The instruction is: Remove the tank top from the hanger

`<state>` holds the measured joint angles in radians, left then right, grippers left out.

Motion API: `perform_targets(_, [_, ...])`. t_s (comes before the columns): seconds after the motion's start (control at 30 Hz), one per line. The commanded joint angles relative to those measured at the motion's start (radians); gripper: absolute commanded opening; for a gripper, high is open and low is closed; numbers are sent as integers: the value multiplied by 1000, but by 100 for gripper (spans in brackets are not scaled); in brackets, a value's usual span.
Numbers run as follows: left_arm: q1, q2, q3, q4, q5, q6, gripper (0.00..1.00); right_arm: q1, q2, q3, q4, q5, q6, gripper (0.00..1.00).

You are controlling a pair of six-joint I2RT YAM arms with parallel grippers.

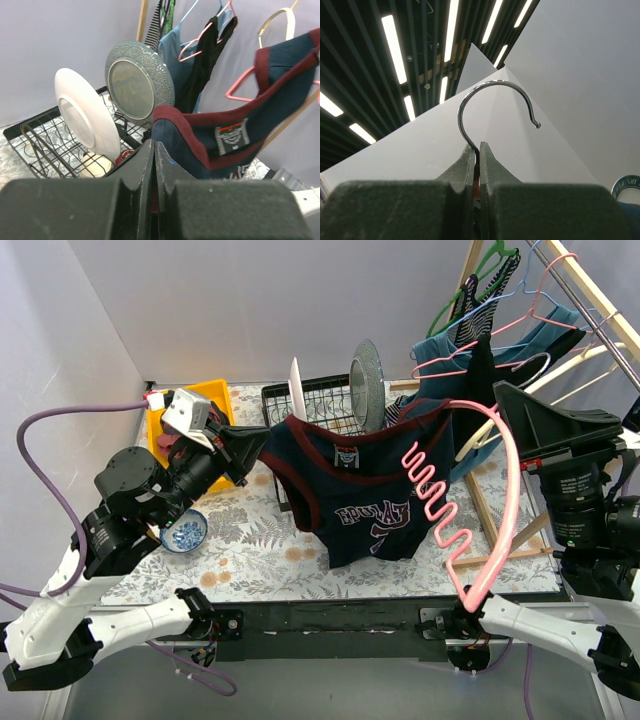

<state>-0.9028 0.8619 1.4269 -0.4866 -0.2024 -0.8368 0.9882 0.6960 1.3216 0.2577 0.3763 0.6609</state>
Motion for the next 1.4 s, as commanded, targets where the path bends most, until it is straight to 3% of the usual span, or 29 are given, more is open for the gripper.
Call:
perform_targets(0.0, [2, 6, -40, 62, -72, 31, 0, -3, -36, 65, 51, -8, 59, 1])
perform_targets(0.7, [4, 180, 58, -87, -388, -91, 0, -3, 43, 295, -37, -154, -18, 1])
perform_targets(1.0, [2, 108, 82, -44, -258, -125, 0, -3, 28, 289, -41, -126, -76, 1])
perform_targets(1.1, [4, 60, 115, -17, -261, -76, 0, -3, -2, 242, -15, -96, -98, 1])
perform_targets(1.23, [2, 80, 243, 17, -423, 68, 0, -3, -18, 209, -9, -70, -113, 1])
perform_targets(1.37, [4, 181, 323, 101, -574, 339, 0, -5, -16, 189, -2, -73, -121, 1])
